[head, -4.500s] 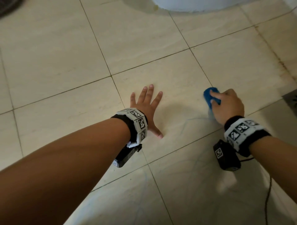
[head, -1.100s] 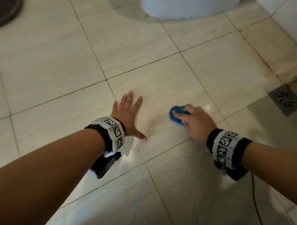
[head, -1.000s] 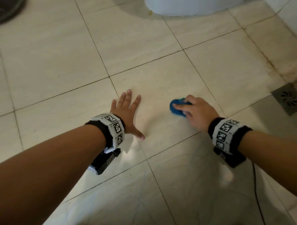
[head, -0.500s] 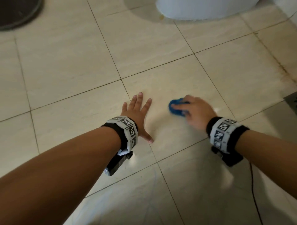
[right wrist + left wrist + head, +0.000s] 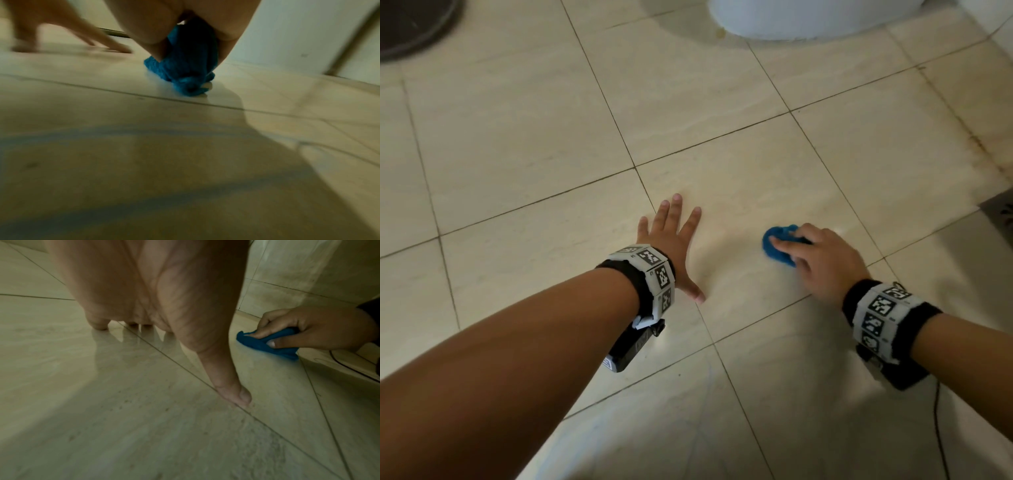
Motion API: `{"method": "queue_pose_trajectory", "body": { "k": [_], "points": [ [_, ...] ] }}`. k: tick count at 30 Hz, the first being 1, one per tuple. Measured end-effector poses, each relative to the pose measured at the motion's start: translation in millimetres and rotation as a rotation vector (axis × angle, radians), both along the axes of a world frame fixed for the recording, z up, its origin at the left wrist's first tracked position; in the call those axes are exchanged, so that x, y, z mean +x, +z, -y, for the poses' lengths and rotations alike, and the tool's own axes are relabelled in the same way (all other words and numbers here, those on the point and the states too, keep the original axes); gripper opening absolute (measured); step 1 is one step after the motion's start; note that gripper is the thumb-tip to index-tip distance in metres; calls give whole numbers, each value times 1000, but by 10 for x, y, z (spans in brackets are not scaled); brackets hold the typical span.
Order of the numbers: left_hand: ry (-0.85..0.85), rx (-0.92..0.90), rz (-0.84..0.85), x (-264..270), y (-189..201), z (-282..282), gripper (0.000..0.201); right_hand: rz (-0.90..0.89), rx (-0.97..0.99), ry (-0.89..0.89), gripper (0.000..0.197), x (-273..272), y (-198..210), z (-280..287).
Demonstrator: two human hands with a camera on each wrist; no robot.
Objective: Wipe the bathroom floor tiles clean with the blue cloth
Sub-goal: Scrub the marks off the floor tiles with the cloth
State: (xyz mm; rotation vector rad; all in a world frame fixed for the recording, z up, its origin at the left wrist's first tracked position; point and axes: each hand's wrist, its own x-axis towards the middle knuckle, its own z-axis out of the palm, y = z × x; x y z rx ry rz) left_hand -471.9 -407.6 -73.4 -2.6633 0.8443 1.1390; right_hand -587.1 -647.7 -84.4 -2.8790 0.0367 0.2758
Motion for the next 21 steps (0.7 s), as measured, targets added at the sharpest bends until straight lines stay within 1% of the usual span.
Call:
{"method": "queue_pose_trajectory", "body": {
  "k": [3, 4, 5, 7, 9, 11, 13, 14, 15, 16, 17, 19, 20, 21],
  "points": [
    [6, 4, -6, -9, 9, 10, 150, 5, -27, -354, 44, -99, -11, 464],
    [5, 6, -4, -8, 9, 13, 150, -2, -48, -457, 44, -148, -12, 547],
    [4, 8, -4, -7, 8, 17, 150, -13, -64, -520, 44, -200, -16, 573],
    [8, 7, -6, -4, 11, 23, 150, -11, -60, -539, 44, -293, -23, 470],
    [6, 11, -5, -8, 20, 27, 150, -7, -33, -480, 44, -364, -20, 249],
    [7, 10, -3, -14, 24, 30, 149, -16, -19, -321, 43, -415, -11, 7],
    [11, 5, 1, -19, 28, 24, 148, -12, 22, -130, 41, -418, -15, -84],
    [13, 4, -2, -25, 34, 20, 148, -14, 45, -80, 40, -389, -3, -39],
    [16, 3, -5, -31, 40, 19, 147, -22, 52, -75, 41, -360, -4, 43],
    [19, 4, -6, -35, 44, 18, 147, -27, 46, -114, 42, -333, -6, 143],
    [20, 5, -7, -34, 45, 20, 147, -28, 36, -201, 43, -314, 1, 257],
    [20, 5, -6, -31, 40, 25, 147, -47, 12, -434, 44, -299, 36, 399],
    [19, 6, -5, -27, 38, 29, 147, -67, -17, -500, 45, -304, 51, 381],
    [18, 8, -6, -29, 36, 29, 147, -86, -51, -491, 45, -319, 67, 291]
  ]
}}
